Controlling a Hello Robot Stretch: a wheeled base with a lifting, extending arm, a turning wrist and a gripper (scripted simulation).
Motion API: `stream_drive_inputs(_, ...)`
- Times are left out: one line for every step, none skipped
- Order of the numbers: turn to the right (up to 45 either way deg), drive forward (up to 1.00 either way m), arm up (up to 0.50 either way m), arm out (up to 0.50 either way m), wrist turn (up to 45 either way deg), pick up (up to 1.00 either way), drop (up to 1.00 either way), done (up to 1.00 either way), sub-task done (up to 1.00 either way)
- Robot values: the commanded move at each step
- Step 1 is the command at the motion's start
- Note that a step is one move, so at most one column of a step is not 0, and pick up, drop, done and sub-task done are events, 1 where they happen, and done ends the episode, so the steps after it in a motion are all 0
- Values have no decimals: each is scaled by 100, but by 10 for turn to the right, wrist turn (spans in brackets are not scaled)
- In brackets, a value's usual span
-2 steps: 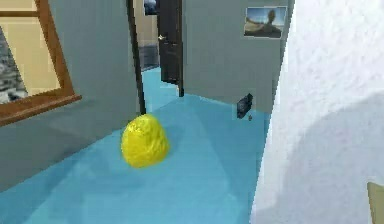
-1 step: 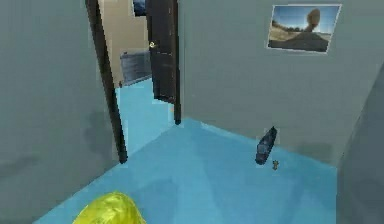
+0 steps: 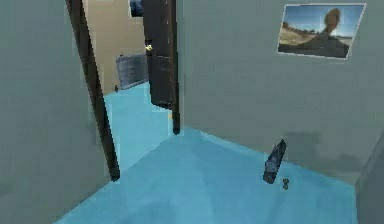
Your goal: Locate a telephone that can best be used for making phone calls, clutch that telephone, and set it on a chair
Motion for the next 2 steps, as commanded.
stream_drive_inputs(330,0,0,0,0,0,0,0,0)
stream_drive_inputs(0,60,0,0,0,0,0,0,0)
